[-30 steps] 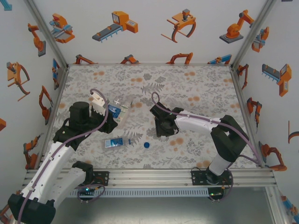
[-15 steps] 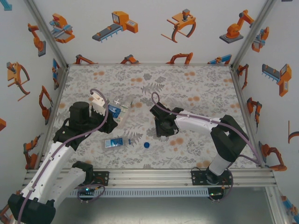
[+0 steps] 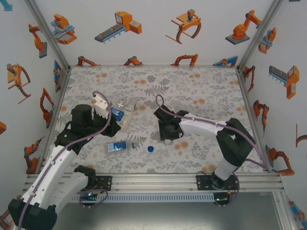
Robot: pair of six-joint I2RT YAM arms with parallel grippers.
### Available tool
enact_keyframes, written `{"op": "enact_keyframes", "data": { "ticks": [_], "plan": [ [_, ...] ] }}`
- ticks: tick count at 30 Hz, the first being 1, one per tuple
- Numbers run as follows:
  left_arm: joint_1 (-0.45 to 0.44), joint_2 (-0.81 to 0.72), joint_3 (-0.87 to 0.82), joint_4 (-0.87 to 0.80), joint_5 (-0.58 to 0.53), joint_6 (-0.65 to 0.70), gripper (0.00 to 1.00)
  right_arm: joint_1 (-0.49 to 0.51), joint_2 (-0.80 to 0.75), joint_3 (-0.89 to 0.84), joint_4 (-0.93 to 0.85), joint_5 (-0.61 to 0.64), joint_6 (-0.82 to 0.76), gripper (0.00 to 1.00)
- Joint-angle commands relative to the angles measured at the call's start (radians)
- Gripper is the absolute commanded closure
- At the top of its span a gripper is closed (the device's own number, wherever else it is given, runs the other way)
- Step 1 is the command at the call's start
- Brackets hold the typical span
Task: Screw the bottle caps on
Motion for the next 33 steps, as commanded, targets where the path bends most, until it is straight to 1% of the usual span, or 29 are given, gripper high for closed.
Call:
{"op": "enact_keyframes", "data": {
  "ticks": [1, 18, 21, 24, 27, 30, 33],
  "plan": [
    [0.007, -0.001, 0.02, 0.019, -0.003, 0.013, 0.88, 0.004, 0.016, -0.016, -0.005, 0.004, 0.003, 0.54],
    [0.008, 0.002, 0.02, 0.019, -0.005, 0.013, 0.88, 0.003, 0.038, -0.058, 0.049, -0.013, 0.02, 0.57],
    [0.007, 0.001, 0.02, 0.019, -0.006, 0.012, 0.88, 0.004, 0.044, -0.078, 0.076, -0.025, 0.035, 0.61],
    [0.007, 0.003, 0.02, 0.019, -0.006, 0.013, 0.88, 0.003, 0.037, -0.097, 0.11, -0.043, 0.05, 0.7],
    [0.007, 0.003, 0.02, 0.019, -0.005, 0.012, 0.88, -0.004, 0.006, -0.128, 0.18, -0.086, 0.068, 0.75],
    [0.007, 0.005, 0.02, 0.019, -0.004, 0.012, 0.88, -0.04, -0.038, -0.202, 0.331, -0.187, 0.112, 0.78],
    [0.008, 0.004, 0.02, 0.02, -0.003, 0.008, 0.88, -0.092, -0.086, -0.317, 0.527, -0.29, 0.176, 0.78]
  ]
}}
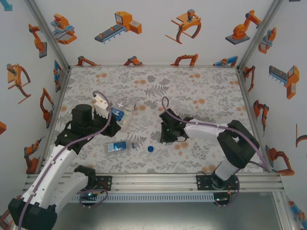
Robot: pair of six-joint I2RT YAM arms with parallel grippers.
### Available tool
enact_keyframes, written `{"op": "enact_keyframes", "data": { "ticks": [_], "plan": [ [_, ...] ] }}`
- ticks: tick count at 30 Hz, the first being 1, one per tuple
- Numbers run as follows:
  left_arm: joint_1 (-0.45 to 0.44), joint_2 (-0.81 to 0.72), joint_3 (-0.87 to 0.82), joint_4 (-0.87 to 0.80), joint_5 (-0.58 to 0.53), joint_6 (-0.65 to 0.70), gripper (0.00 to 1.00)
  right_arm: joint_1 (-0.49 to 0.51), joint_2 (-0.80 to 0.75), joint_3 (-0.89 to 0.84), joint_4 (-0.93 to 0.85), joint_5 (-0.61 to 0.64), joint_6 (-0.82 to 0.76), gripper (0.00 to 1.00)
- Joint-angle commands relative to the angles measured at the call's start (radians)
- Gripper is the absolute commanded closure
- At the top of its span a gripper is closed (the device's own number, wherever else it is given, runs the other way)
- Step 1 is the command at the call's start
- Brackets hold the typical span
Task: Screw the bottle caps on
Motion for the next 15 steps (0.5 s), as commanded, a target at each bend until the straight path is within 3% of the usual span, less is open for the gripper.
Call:
{"op": "enact_keyframes", "data": {
  "ticks": [1, 4, 6, 11, 15],
  "plan": [
    [0.007, -0.002, 0.019, 0.02, 0.001, 0.008, 0.88, -0.059, -0.033, -0.136, 0.252, -0.144, 0.105, 0.78],
    [0.007, -0.002, 0.018, 0.022, 0.003, 0.007, 0.88, -0.129, -0.059, -0.27, 0.45, -0.245, 0.196, 0.72],
    [0.007, 0.0, 0.018, 0.023, 0.003, 0.007, 0.88, -0.161, -0.094, -0.334, 0.478, -0.245, 0.236, 0.68],
    [0.007, -0.002, 0.017, 0.022, 0.001, 0.005, 0.88, -0.173, -0.222, -0.3, 0.102, -0.061, 0.166, 0.59],
    [0.008, 0.0, 0.017, 0.026, 0.004, 0.005, 0.88, -0.169, -0.279, -0.214, -0.104, 0.045, 0.087, 0.58]
  ]
}}
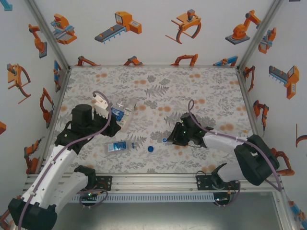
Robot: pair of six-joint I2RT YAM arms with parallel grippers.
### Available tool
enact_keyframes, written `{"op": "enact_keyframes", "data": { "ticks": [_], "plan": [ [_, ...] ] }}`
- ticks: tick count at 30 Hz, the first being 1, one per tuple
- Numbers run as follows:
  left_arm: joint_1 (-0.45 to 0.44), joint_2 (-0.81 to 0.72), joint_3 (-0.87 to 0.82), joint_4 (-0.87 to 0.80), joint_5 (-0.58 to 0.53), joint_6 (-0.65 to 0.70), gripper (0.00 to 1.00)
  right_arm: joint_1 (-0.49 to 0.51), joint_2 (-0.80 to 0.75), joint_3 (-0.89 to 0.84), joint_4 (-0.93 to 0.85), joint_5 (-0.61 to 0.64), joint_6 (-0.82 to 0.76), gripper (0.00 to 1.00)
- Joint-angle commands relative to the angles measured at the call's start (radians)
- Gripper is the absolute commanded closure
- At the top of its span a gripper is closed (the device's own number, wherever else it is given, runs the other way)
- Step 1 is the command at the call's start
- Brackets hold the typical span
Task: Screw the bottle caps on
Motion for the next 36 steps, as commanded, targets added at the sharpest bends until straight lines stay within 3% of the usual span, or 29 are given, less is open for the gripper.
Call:
{"op": "enact_keyframes", "data": {
  "ticks": [1, 8, 16, 36],
  "plan": [
    [0.007, 0.002, 0.018, 0.026, 0.008, 0.005, 0.88, 0.004, -0.026, 0.086, -0.271, 0.144, -0.089, 0.57],
    [0.008, 0.005, 0.019, 0.025, 0.009, 0.006, 0.88, 0.152, 0.093, 0.34, -0.486, 0.335, -0.198, 0.56],
    [0.009, 0.003, 0.019, 0.025, 0.011, 0.005, 0.88, 0.253, 0.293, 0.545, -0.555, 0.384, -0.274, 0.53],
    [0.008, 0.006, 0.024, 0.017, 0.004, 0.009, 0.88, 0.27, 0.404, 0.562, -0.489, 0.324, -0.245, 0.58]
  ]
}}
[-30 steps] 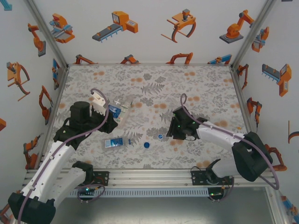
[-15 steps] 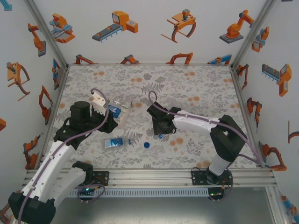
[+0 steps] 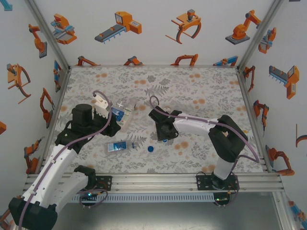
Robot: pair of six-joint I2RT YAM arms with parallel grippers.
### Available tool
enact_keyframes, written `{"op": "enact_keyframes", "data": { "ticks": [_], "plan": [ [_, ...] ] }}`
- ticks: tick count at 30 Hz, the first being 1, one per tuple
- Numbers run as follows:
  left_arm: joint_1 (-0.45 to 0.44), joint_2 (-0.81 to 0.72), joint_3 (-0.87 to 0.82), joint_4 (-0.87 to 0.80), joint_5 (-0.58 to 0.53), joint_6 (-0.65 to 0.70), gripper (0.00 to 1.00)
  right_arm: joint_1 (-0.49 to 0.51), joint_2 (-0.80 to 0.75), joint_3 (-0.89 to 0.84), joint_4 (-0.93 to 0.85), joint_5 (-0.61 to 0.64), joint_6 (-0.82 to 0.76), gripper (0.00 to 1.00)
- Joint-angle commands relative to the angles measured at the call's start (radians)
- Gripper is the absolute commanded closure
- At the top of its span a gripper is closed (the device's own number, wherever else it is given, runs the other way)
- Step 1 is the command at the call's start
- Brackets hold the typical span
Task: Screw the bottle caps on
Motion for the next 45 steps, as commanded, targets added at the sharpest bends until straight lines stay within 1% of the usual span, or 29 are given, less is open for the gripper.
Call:
{"op": "enact_keyframes", "data": {
  "ticks": [1, 11, 20, 28, 32, 37, 41, 45],
  "plan": [
    [0.003, -0.003, 0.023, 0.016, 0.004, 0.01, 0.88, 0.008, 0.001, -0.001, 0.001, 0.0, 0.009, 0.58],
    [0.003, -0.004, 0.024, 0.014, 0.003, 0.01, 0.88, 0.008, 0.011, 0.018, -0.042, -0.008, 0.013, 0.59],
    [0.003, -0.007, 0.024, 0.011, 0.001, 0.011, 0.88, 0.007, 0.014, 0.021, -0.044, -0.032, 0.016, 0.59],
    [0.003, -0.006, 0.023, 0.011, 0.001, 0.011, 0.88, 0.006, 0.017, 0.022, -0.042, -0.028, 0.015, 0.62],
    [0.003, -0.005, 0.023, 0.012, 0.001, 0.013, 0.88, 0.008, 0.007, 0.015, -0.041, -0.017, 0.014, 0.66],
    [0.003, 0.002, 0.019, 0.022, 0.04, 0.026, 0.89, 0.008, -0.059, -0.007, -0.02, -0.001, -0.007, 0.74],
    [-0.003, 0.014, 0.02, 0.032, 0.118, 0.041, 0.96, 0.007, -0.165, -0.052, 0.027, 0.01, -0.063, 0.8],
    [-0.035, 0.043, 0.076, -0.001, 0.192, 0.078, 0.97, 0.007, -0.311, -0.096, 0.062, 0.009, -0.198, 0.84]
  ]
}}
